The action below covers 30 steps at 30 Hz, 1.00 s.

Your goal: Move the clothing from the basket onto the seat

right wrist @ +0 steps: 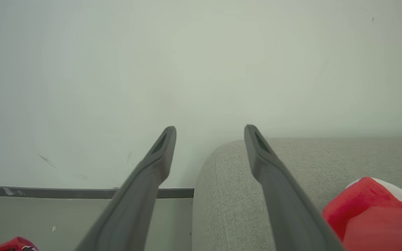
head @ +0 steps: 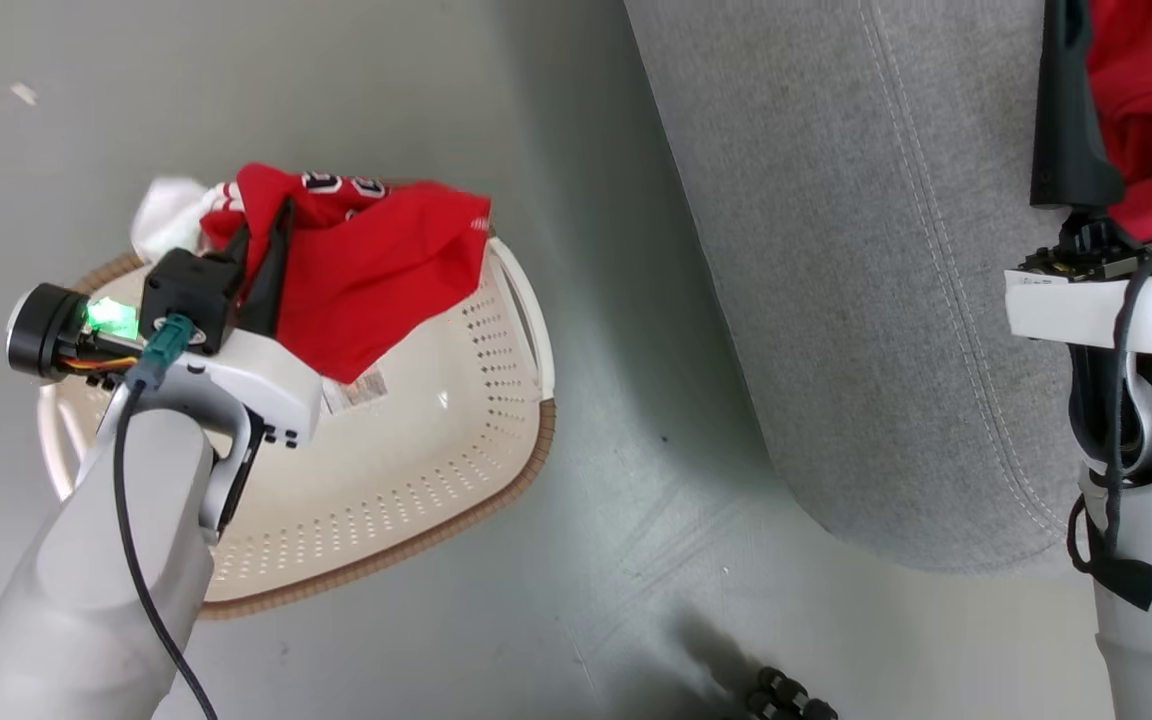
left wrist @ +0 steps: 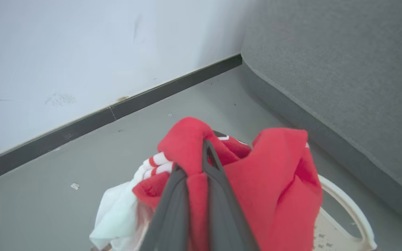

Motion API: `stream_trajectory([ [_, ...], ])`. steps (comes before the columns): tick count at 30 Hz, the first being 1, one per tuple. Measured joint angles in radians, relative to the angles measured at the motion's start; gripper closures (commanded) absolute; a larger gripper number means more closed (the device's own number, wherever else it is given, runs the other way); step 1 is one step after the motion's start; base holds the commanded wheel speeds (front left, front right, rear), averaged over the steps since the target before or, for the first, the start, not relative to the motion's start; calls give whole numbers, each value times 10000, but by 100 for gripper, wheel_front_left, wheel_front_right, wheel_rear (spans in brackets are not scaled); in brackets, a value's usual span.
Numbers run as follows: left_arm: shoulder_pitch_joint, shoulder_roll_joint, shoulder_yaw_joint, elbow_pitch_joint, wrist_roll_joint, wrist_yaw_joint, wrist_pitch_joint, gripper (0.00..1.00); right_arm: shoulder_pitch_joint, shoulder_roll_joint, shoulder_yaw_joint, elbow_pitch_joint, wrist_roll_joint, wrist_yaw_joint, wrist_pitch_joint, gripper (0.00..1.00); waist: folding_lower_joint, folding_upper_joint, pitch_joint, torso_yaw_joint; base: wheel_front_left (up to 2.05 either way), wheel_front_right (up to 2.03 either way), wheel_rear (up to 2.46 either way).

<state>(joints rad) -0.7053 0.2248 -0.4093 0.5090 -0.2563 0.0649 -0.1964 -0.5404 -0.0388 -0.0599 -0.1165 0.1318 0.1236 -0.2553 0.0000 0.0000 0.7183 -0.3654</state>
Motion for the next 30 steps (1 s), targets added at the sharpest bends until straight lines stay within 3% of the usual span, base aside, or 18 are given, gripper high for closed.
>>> stream_trajectory([
  [12,10,263,247,-861,-190,-98,-79,100,529,-15,213,481,-826,0,0,0,0,0,-1196,536,0,0,0],
  [21,183,236,81,-1459,-462,-566,-165,100,1027,-61,449,911,-1269,0,0,0,0,0,-2147,868,0,0,0],
  [30,463,171,-347,-2011,-600,-1076,86,100,1661,-840,1572,1588,-1538,0,0,0,0,0,-3305,1236,0,0,0],
])
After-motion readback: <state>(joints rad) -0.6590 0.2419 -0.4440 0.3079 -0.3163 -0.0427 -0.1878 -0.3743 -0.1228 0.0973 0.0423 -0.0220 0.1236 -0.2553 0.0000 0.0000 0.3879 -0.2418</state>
